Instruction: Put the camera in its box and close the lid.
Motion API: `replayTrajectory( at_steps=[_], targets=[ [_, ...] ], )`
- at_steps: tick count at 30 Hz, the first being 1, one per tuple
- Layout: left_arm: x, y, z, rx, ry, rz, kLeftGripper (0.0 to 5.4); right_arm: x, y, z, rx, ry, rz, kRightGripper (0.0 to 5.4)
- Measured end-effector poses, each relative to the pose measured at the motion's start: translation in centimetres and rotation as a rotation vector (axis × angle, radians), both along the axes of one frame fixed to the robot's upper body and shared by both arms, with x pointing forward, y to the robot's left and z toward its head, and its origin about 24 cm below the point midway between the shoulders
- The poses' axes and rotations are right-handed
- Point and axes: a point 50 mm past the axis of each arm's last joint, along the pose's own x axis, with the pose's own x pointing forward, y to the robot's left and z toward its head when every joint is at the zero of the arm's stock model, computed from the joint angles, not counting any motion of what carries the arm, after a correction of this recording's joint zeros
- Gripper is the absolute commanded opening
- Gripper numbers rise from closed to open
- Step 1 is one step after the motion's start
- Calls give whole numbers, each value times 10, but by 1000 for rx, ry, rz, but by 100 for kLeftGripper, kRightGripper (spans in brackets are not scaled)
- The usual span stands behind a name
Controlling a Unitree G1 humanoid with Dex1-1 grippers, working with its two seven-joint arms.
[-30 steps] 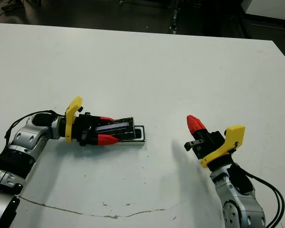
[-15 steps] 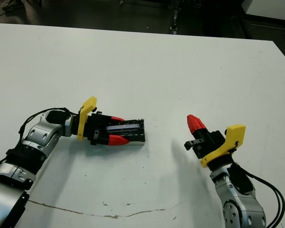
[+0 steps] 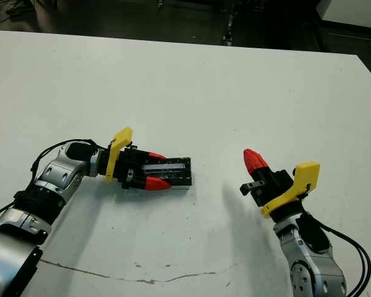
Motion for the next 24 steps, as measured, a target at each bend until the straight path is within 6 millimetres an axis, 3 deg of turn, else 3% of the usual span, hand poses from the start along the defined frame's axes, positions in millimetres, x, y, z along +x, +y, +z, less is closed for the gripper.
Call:
replayTrajectory(
  at_steps=[4, 11, 20, 24],
  targets=[
    [0, -1, 0, 12, -20, 11, 316, 0, 0, 0, 0, -1, 0, 0],
    [-7, -7, -2, 75, -191, 64, 417, 0, 0, 0, 0, -2, 3, 0],
    [-7, -6, 0, 90, -231, 101, 535, 0, 0, -1, -1, 3, 3, 0],
    [-6, -5, 0, 93, -233, 105, 539, 0, 0, -1, -7, 2, 2, 0]
  ],
)
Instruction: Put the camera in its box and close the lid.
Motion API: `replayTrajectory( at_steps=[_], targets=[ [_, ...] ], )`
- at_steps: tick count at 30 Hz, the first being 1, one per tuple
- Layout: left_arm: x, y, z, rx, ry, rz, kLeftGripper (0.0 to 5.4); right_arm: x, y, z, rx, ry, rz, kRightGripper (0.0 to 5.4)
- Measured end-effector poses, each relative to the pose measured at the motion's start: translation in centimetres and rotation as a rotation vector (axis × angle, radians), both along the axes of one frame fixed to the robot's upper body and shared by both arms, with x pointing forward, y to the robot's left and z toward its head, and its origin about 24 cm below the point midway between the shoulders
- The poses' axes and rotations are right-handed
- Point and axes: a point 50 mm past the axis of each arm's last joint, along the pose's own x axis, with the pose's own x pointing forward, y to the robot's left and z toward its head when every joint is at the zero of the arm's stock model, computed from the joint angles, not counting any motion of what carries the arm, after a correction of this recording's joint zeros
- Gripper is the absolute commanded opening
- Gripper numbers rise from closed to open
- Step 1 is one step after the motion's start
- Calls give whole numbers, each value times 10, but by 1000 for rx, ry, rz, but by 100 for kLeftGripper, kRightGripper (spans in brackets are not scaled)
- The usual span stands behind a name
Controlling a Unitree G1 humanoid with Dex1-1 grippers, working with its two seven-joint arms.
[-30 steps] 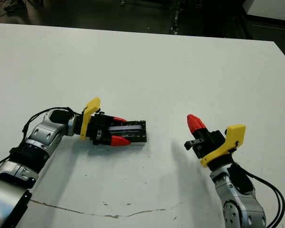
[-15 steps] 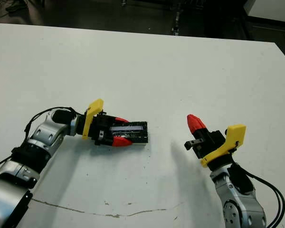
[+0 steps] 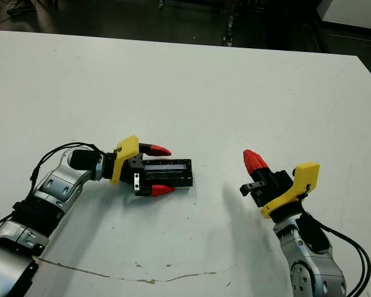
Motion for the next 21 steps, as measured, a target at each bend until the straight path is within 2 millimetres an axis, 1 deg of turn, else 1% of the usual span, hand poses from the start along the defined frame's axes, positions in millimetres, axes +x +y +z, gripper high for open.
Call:
replayTrajectory(
  at_steps=[7, 15, 18, 21],
  targets=[
    [0, 2, 0, 0, 5, 4, 539, 0, 0, -1, -5, 0, 6, 0],
    [-8, 12, 2, 3, -24, 6, 539, 0, 0, -1, -8, 1, 5, 0],
    [-14, 22, 6, 27, -36, 11, 539, 0, 0, -1, -8, 1, 6, 0],
    [-20, 41, 8, 48, -33, 24, 539, 0, 0, -1, -8, 2, 6, 0]
  ],
)
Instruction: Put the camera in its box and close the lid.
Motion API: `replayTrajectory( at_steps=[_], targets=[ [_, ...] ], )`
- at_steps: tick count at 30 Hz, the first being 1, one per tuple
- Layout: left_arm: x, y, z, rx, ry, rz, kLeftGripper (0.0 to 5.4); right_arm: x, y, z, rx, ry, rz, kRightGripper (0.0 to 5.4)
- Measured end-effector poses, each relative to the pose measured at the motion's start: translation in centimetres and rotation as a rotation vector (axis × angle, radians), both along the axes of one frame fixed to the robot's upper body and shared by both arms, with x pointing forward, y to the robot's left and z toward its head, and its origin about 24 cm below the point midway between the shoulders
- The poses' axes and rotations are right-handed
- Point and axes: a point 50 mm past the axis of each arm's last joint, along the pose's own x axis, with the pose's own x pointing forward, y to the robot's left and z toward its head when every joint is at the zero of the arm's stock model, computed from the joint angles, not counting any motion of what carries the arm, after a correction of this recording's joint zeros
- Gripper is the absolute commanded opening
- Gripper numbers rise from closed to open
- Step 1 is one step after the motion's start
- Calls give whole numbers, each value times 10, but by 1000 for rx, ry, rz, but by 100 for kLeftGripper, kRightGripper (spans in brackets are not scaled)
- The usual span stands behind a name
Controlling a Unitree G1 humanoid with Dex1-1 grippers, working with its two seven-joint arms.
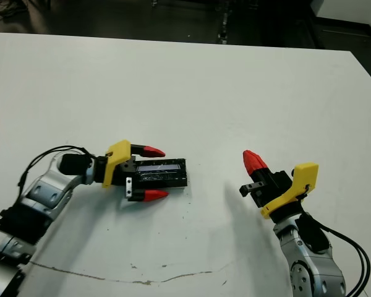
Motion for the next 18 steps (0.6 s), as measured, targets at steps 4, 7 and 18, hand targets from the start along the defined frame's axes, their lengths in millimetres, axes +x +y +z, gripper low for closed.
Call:
replayTrajectory(
  at_steps=[4, 7, 18],
  targets=[
    [-8, 36, 7, 42, 12, 82, 539, 0, 0, 0, -2, -6, 1, 0],
    [-16, 65, 14, 80, 22, 147, 539, 0, 0, 1, -1, -9, 1, 0],
    [-23, 124, 40, 180, -37, 409, 539, 0, 2, 0, -1, -8, 4, 0]
  ],
)
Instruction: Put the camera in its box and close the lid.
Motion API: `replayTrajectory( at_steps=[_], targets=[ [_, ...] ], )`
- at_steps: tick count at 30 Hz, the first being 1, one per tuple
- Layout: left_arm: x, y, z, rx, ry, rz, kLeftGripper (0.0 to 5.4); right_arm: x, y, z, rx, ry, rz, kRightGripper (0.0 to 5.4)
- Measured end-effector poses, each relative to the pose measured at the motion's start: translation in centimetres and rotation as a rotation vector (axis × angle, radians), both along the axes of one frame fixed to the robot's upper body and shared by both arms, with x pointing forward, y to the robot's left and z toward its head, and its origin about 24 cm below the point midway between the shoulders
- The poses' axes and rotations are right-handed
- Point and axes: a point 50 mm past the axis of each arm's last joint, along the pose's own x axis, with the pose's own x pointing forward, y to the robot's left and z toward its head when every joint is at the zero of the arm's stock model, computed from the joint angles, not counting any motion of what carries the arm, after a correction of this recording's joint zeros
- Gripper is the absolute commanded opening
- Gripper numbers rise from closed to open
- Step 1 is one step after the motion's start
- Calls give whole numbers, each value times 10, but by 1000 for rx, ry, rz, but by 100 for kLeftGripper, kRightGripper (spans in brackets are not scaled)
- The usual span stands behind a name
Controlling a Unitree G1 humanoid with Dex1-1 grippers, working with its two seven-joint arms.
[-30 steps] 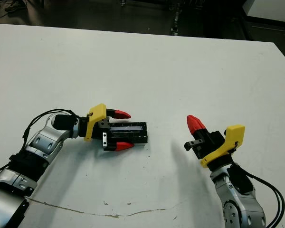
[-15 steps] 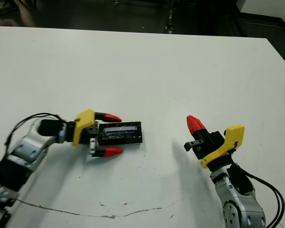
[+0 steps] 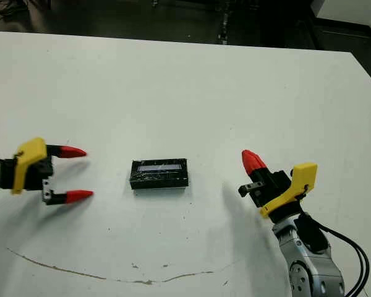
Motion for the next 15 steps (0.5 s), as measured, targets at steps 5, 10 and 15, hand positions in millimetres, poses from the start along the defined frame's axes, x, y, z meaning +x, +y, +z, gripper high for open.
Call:
replayTrajectory(
  at_steps=[5, 10, 15],
  targets=[
    [3, 12, 16, -37, -149, 148, 539, 0, 0, 1, 0, -3, -2, 0],
    [4, -25, 29, -334, -434, 404, 500, 0, 0, 2, 1, -7, -1, 0],
    [-3, -75, 33, -652, -506, 459, 423, 0, 1, 3, 0, -8, 0, 0]
  ],
)
